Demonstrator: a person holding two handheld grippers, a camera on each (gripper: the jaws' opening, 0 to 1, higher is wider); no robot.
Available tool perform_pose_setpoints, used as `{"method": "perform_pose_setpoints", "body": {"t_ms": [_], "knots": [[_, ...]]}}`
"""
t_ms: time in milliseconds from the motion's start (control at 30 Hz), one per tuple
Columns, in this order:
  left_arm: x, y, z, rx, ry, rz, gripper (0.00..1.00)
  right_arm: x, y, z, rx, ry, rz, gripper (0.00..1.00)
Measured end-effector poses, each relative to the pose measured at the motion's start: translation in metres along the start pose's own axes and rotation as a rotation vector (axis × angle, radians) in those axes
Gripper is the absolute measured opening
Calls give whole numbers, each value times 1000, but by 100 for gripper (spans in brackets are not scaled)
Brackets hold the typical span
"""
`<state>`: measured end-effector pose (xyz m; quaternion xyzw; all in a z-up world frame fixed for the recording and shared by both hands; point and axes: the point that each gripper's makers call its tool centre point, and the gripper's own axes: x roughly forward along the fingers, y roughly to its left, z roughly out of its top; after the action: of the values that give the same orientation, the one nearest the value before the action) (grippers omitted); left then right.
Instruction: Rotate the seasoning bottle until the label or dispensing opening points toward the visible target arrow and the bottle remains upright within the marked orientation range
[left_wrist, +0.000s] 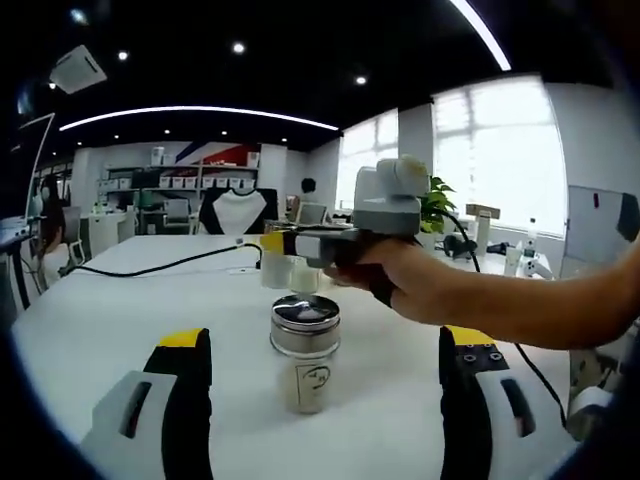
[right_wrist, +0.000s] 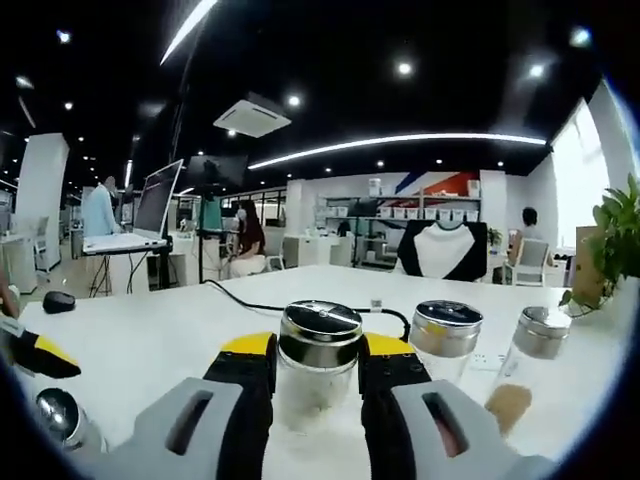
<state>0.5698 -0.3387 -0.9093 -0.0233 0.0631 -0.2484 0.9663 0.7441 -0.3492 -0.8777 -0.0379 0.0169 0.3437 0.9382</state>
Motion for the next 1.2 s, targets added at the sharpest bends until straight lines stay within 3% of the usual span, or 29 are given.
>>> {"method": "perform_pose_setpoints", "body": {"t_ms": [567,900,1200], "knots": [[-11,4,29,92,-81,68,99,-38,1,10,39,-55,52,29],[-8,1,20,100,-71,157,100,-44,-5,-7,85,-54,92,29],[-12,3,24,124,-101,199,99,-60,0,3,79,-67,116,29]]}}
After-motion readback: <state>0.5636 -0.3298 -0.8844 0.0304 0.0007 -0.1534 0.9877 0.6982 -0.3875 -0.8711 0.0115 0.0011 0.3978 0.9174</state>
